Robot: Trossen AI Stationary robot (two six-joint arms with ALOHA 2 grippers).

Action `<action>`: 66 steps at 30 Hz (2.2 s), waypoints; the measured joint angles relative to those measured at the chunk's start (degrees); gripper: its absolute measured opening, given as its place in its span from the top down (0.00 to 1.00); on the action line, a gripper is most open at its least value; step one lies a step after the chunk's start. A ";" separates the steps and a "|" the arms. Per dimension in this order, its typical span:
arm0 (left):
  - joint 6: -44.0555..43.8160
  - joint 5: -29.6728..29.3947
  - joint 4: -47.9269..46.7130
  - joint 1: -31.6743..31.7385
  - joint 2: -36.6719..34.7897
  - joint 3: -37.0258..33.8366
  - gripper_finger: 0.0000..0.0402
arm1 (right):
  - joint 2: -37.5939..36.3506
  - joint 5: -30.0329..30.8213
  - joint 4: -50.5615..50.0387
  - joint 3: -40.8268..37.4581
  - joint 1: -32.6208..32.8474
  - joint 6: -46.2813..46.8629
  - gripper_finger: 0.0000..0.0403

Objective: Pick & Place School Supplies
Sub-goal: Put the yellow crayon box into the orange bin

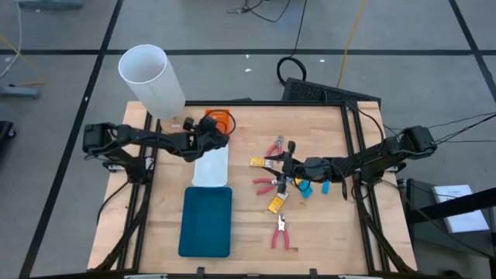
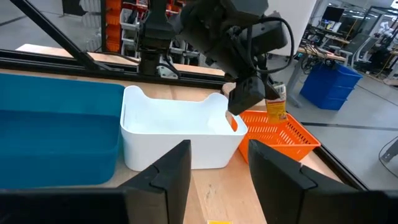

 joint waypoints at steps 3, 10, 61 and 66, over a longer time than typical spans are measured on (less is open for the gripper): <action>0.03 0.14 0.00 0.71 0.00 0.00 0.85 | 0.00 0.00 0.00 0.00 -0.02 0.00 0.62; -1.38 4.01 -0.07 2.64 0.00 0.00 0.73 | 0.00 0.00 0.00 0.00 -0.02 0.00 0.62; 3.53 20.55 3.04 -7.28 -14.62 0.00 0.41 | -17.38 -21.82 -102.04 0.00 -11.37 56.42 0.53; 3.53 20.57 2.93 -7.30 -14.62 0.00 0.41 | -12.36 -26.04 -99.70 0.00 -12.35 53.61 0.53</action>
